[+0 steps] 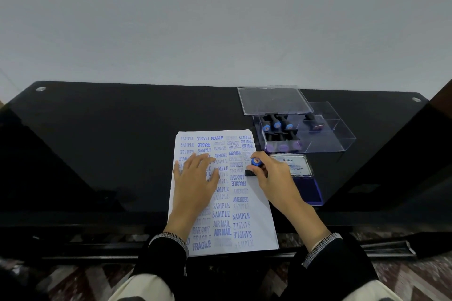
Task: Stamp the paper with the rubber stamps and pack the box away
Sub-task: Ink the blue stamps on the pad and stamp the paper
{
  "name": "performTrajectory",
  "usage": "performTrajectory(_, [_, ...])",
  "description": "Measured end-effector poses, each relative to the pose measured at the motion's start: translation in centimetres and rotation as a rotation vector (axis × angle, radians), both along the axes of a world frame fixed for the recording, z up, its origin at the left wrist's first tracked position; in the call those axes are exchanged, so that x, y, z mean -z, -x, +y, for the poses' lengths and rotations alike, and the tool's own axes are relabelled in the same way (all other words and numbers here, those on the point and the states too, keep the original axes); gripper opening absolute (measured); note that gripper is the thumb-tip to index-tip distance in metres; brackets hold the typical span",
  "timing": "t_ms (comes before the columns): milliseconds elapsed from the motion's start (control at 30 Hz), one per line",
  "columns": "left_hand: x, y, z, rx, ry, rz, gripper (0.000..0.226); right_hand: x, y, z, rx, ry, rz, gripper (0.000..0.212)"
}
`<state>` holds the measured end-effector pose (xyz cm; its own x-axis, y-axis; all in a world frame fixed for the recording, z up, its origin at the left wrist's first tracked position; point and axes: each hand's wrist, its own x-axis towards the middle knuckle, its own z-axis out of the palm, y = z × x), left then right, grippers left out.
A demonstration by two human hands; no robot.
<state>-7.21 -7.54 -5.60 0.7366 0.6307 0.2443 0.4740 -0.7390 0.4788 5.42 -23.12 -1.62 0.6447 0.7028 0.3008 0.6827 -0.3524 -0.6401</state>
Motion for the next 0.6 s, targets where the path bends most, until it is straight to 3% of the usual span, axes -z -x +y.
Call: performTrajectory(600, [0.3, -0.1, 0.1, -0.006, -0.010, 0.001, 0.034, -0.1, -1.0, 0.8, 0.002, -0.008, 0.018, 0.011])
